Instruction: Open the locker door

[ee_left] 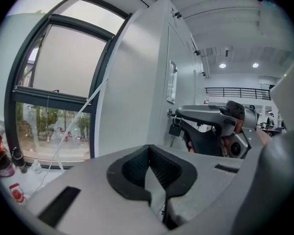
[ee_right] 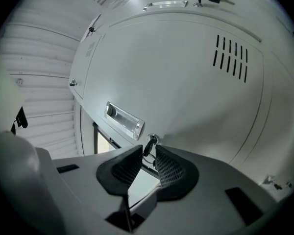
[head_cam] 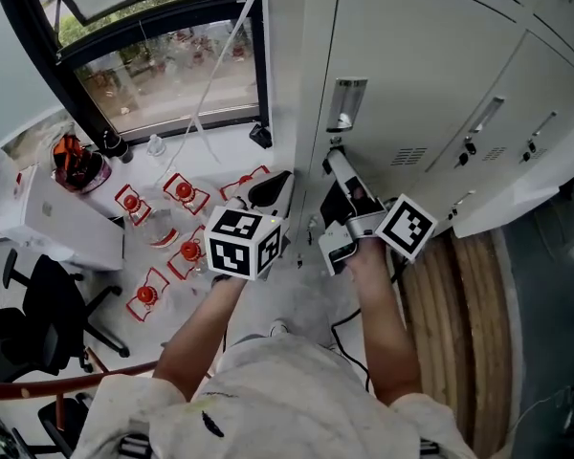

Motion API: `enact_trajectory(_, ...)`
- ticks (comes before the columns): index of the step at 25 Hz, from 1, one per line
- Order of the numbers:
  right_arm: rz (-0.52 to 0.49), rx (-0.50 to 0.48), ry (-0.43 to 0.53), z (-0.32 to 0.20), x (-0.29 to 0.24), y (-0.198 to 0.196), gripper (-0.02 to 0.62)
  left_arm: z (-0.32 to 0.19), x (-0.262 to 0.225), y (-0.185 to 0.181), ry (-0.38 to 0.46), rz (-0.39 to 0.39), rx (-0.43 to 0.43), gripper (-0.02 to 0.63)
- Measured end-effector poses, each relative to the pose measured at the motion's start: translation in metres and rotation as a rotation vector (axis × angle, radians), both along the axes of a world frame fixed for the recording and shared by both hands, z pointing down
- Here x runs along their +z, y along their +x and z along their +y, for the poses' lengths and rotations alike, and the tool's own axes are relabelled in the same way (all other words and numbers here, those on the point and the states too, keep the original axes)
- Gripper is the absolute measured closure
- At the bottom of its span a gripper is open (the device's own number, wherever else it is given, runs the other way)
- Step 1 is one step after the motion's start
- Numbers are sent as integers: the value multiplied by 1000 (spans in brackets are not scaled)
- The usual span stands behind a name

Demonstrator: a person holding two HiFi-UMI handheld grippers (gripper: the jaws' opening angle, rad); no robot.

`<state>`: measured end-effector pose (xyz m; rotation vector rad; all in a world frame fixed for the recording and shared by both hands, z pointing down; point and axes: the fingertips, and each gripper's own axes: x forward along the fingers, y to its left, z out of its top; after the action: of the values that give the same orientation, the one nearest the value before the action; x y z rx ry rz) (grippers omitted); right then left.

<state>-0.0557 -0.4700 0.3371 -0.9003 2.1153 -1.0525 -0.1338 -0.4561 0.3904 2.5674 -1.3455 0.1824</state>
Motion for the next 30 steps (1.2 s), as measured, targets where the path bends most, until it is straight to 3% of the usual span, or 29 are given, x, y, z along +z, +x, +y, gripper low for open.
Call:
enact_trajectory(11,-21,119,-6,-1,-3,12,531,11,8,7,-20,2,77,600)
enact_trajectory(13,-11,125,-3,1,-3,12,559,13,8,7,-22,4,82,600)
enact_trajectory(30,11,74,3,36,-5,26,563,35,-6,17,0,23,50,600)
